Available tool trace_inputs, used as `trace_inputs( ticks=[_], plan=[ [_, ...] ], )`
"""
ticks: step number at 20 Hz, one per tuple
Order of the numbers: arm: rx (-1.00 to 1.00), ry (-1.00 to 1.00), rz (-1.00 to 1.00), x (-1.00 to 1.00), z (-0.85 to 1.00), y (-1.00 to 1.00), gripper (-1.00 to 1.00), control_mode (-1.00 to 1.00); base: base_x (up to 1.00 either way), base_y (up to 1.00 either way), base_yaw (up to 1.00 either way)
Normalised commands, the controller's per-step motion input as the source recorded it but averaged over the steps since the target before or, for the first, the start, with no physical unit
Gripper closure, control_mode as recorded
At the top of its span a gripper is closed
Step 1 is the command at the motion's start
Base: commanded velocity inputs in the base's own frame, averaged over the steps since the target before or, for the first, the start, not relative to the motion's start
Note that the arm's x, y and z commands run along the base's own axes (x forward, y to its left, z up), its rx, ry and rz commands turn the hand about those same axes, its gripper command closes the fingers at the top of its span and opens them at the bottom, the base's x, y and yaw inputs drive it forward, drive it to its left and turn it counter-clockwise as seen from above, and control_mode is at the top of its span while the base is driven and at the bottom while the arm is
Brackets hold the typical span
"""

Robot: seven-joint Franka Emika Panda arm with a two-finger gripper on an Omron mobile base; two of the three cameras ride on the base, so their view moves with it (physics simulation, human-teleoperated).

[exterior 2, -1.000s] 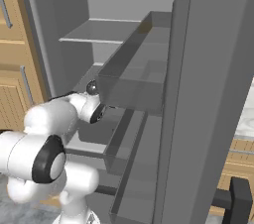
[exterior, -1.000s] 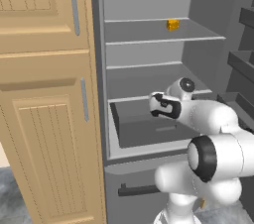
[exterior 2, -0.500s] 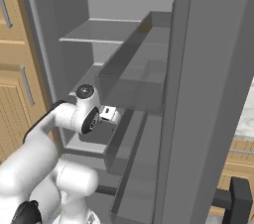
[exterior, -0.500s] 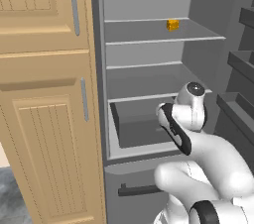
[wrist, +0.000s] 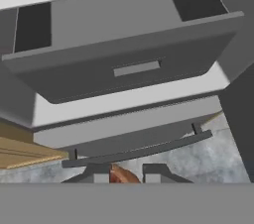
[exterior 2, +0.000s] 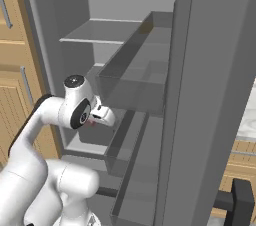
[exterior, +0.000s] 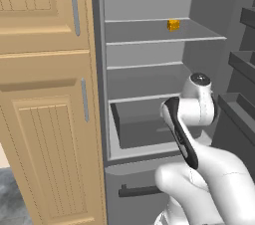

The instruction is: Pick mushroom from the fridge and place it on the plate on the counter.

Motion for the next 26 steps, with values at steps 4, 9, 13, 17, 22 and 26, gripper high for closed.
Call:
trace_inputs(
  ticks=[4, 9, 13, 17, 22, 26],
  plan=[
    [0.0, 0.04, 0.0, -0.38, 0.82, 0.01, 1.0, -1.0, 0.0, 0.0, 0.0],
    [-0.02, 0.14, 0.0, -0.44, 0.77, 0.02, 1.0, -1.0, 0.0, 0.0, 0.0],
    [-0.01, 0.13, 0.01, -0.8, 0.61, 0.0, 1.0, -1.0, 0.0, 0.0, 0.0],
    [0.0, 0.11, 0.05, -0.78, 0.49, 0.0, 1.0, -1.0, 0.0, 0.0, 0.0],
    [0.0, 0.06, 0.08, -0.43, 0.44, 0.04, 1.0, -1.0, 0.0, 0.0, 0.0],
    [0.0, 0.0, 0.09, -0.22, 0.29, 0.05, 1.0, -1.0, 0.0, 0.0, 0.0]
  ],
)
